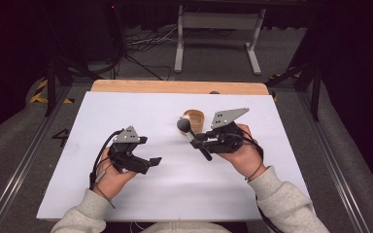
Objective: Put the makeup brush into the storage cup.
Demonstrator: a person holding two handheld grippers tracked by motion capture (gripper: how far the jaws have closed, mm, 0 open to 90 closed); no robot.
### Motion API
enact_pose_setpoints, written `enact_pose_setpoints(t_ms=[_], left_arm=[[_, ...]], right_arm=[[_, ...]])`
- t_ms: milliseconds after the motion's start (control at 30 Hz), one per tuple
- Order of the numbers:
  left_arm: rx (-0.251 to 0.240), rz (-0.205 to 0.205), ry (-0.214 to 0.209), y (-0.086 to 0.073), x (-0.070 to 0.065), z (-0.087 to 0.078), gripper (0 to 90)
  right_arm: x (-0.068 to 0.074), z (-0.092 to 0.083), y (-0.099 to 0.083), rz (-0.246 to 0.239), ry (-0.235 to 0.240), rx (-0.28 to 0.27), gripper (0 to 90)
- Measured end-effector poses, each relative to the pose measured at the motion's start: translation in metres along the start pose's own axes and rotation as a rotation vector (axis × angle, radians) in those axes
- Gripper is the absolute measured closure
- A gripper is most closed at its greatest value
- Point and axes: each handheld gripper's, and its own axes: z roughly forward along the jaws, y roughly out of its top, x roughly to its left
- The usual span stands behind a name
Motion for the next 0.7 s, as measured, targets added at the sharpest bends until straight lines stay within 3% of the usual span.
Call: enact_pose_setpoints(t_ms=[133,367,700], left_arm=[[-0.036,0.019,0.002,-0.007,0.0,0.0,9.1],[-0.142,0.044,0.002,-0.019,-0.002,-0.004,8.8],[-0.194,0.072,0.052,-0.031,-0.003,-0.004,7.0]], right_arm=[[-0.003,-0.002,0.003,0.008,-0.017,-0.037,73.0],[-0.011,0.0,0.004,0.03,-0.048,-0.107,73.0],[-0.023,-0.001,0.003,0.036,-0.084,-0.171,73.0]])
